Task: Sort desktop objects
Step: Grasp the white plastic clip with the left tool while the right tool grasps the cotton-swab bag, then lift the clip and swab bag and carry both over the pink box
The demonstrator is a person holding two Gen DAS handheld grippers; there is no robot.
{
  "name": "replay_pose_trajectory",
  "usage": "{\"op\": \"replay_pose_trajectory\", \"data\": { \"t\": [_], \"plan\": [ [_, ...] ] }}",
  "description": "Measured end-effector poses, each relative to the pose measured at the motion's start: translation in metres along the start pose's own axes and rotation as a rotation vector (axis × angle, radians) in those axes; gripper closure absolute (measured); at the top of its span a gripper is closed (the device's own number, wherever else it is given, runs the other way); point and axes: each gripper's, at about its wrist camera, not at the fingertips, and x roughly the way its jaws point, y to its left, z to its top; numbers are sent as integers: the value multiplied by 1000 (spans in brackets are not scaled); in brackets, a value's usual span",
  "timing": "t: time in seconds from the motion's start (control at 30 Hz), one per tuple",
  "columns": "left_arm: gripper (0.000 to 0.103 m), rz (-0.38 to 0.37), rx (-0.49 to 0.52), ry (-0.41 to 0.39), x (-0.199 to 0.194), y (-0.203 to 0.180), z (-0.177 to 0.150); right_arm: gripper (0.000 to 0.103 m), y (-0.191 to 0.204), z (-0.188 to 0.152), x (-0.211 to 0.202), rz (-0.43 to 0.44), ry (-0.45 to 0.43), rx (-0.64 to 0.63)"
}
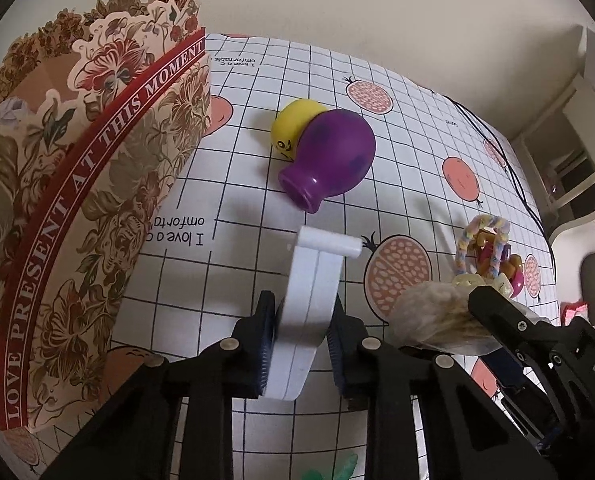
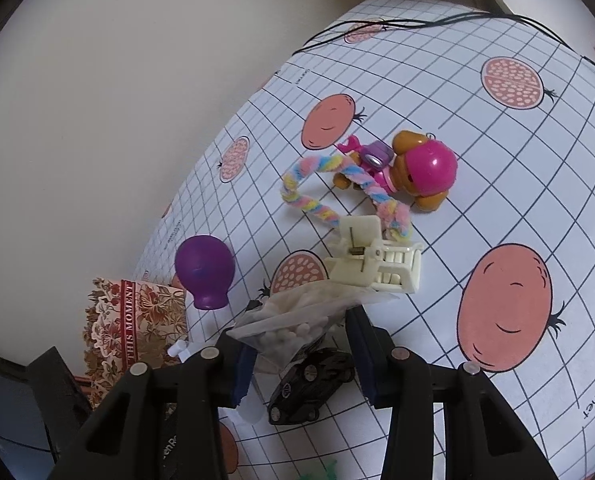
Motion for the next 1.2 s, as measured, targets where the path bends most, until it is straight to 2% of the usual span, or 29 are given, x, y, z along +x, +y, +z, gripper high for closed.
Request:
{"op": "replay_pose_trajectory", "data": {
  "t": [0.43,0.93,1.2],
  "plan": [
    [81,-79,-2,-68,-28,-3,4,58,19,2,-27,41,-93,-22],
    [81,-152,-6,-236,-85,4,19,58,50,2,-67,158,-245,-96],
    [81,-162,-26,-297,-113,15,21,58,66,-2,-78,211,-289,-139]
  ]
}}
